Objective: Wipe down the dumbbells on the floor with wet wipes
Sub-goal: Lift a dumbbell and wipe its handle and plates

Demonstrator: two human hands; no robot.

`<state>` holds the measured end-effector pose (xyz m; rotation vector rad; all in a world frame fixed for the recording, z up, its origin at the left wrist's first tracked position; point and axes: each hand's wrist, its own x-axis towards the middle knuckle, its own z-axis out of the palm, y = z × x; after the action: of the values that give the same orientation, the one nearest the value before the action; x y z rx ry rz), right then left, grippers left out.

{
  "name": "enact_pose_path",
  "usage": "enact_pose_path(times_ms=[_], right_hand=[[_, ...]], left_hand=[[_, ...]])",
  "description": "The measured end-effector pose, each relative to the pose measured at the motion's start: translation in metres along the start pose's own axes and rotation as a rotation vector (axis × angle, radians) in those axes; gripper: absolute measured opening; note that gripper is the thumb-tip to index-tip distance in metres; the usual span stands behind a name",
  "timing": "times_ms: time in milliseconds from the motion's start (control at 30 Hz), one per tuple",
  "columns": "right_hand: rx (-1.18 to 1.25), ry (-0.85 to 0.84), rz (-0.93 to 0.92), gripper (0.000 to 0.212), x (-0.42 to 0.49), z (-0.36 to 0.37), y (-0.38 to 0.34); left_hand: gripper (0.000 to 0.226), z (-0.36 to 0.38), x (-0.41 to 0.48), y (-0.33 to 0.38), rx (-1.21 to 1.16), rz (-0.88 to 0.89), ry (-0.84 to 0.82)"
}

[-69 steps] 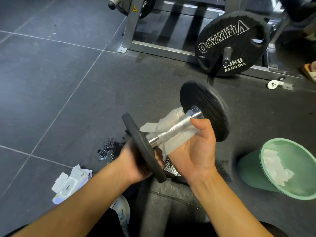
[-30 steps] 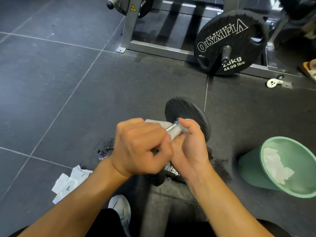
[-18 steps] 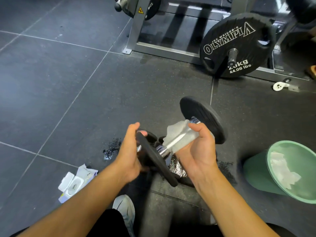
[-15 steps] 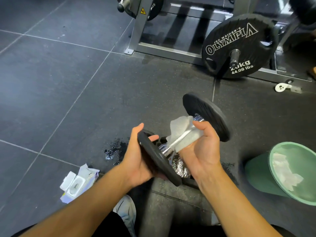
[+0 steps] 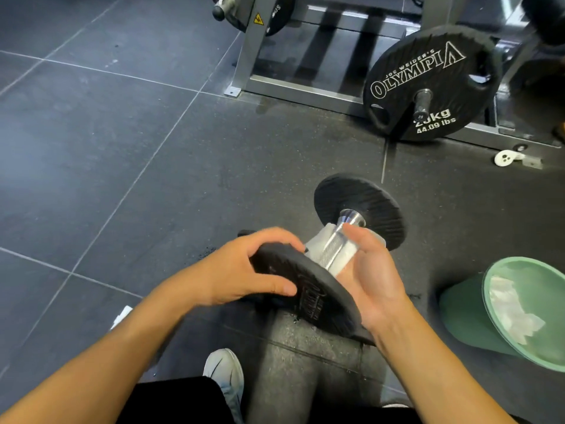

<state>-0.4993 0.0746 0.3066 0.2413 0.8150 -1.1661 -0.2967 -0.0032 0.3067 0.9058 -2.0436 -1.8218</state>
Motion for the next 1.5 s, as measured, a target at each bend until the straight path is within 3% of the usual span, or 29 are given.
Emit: enact_pose_path(times_ms=[133,300,467,700,833,1067,1500], right_hand=[[-0.151,0.109,0.028,0.051,0.002,-0.001,0.0],[-0.357,0.187,-0.09,0.037,0.005,0.004,0.0],[-0.419,0.171,-0.239,0.031,0.006,0.006,-0.003],[-0.446,0.25,-0.331,0.025,0.007,0.004,-0.009],[-0.565,0.263,-0.338,0.024,0.011,-0.001,-0.008],[-0.737,0.286,-0.306,0.032,0.027,-0.021,-0.002],[-0.884,0.082,-0.281,0.057,0.058,-0.033,0.016]], left_hand=[[0.032,0.001,-0.01,-0.005,0.175,0.006,-0.035],[0.027,0.001,-0.02,-0.007,0.367,0.058,-0.003],[0.026,-0.019,-0.031,-0.027,0.913,0.121,-0.032],[0.02,-0.097,-0.047,-0.095,1.297,-0.054,-0.11],[0.021,-0.131,-0.052,-0.137,1.342,-0.211,-0.092],[0.014,-0.15,-0.027,-0.222,1.34,-0.337,0.052],[0.044,-0.132,-0.029,-0.35,1.437,-0.365,-0.065]])
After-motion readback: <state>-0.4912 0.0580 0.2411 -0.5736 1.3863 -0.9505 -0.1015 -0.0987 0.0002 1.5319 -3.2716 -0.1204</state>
